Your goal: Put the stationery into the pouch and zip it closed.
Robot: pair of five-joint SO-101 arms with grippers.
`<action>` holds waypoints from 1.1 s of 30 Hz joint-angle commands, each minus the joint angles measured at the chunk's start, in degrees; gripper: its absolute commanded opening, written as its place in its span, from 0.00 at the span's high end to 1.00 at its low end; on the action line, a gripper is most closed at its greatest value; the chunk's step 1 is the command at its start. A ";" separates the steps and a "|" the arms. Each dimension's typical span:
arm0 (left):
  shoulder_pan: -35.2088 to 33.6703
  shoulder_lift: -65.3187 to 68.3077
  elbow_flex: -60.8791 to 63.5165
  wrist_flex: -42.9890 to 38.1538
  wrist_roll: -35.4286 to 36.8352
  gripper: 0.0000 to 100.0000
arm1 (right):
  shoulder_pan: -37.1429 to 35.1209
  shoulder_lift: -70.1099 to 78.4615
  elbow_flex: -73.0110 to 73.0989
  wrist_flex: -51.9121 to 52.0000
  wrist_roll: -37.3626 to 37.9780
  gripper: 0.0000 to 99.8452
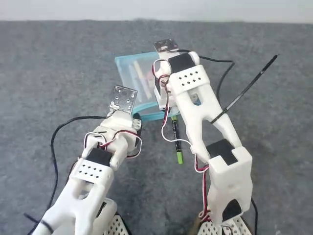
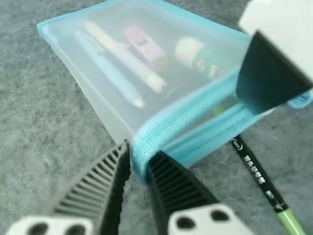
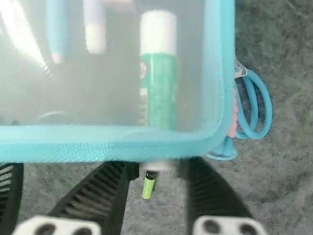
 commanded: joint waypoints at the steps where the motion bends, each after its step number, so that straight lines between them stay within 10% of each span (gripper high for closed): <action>1: 1.05 -0.70 -1.63 -0.18 -0.70 0.99 | 0.84 -1.54 -4.31 0.92 -0.62 0.68; 18: -4.92 -0.70 -1.80 -2.55 -0.53 0.99 | 1.10 -17.63 -5.01 5.32 7.21 0.74; 33: -3.69 -0.70 -1.71 -2.46 -3.43 0.99 | 1.19 -44.79 63.38 -25.89 13.89 0.74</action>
